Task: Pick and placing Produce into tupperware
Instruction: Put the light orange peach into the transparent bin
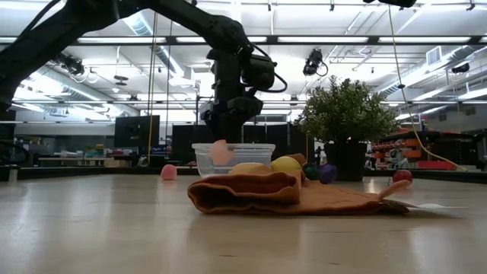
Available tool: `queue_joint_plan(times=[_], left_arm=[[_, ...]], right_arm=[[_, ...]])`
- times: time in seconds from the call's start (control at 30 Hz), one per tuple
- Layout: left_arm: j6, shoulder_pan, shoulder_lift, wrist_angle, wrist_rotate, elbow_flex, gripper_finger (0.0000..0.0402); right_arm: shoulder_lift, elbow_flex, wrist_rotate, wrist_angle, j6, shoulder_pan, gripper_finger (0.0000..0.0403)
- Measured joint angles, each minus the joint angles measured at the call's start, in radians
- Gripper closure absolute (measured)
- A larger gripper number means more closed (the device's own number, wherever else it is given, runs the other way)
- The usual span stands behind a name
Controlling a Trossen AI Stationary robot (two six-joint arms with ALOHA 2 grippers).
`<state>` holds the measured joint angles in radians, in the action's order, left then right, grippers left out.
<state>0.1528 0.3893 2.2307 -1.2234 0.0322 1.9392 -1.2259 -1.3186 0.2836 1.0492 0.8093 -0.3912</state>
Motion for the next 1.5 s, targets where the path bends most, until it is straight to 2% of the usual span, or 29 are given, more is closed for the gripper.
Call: queue_joint_plan(times=[1.5], left_arm=[[0.039, 0.010, 0.056, -0.002, -0.030, 0.000, 0.0157]], right_arm=[[0.000, 0.000, 0.004, 0.001, -0.005, 0.000, 0.0320]])
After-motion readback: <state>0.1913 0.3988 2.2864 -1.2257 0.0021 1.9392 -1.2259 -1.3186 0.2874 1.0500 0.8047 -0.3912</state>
